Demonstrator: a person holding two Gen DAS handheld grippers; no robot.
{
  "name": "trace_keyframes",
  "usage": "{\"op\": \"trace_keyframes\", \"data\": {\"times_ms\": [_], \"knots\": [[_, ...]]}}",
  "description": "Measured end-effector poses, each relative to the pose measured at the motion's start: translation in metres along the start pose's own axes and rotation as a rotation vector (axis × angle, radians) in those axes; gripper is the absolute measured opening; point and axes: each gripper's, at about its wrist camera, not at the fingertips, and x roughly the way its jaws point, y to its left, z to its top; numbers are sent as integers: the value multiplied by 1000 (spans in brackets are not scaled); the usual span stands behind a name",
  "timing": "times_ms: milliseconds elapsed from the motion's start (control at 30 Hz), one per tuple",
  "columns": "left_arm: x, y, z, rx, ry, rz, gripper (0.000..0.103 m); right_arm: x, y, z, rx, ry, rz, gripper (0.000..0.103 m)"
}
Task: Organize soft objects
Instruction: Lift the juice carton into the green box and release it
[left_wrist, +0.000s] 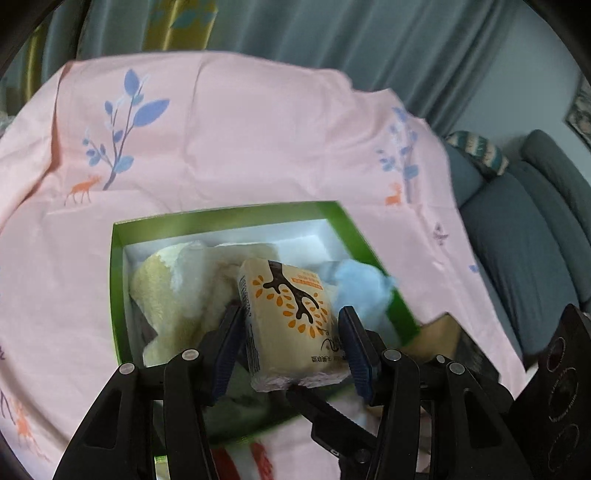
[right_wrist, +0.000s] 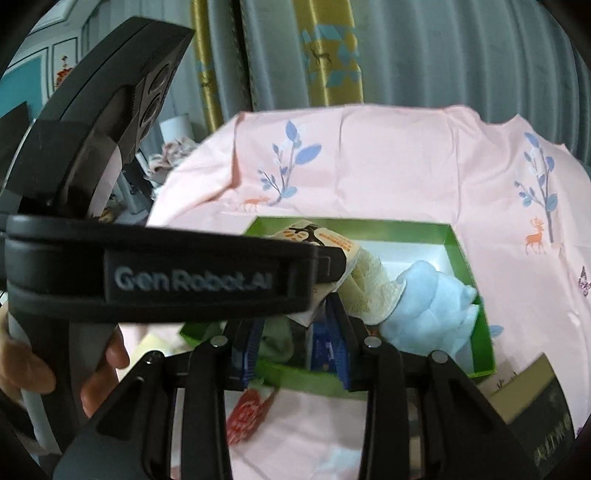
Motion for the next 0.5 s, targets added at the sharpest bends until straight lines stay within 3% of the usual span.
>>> {"op": "trace_keyframes", "data": {"times_ms": [67,167,367,500], "knots": [[13,5,1,-16,30,32,56,10,-2,2,-3,12,-27,42],[19,11,0,-29,41,74,89,12,-6,1,3,19,-87,69],[-6,22,-5,-48,-16,84,90,-17,-1,-15,-6,-16,-55,68],[-32,26,-14,-43,-60,78,90,-29,15,-37,-36,14,20,68]]}}
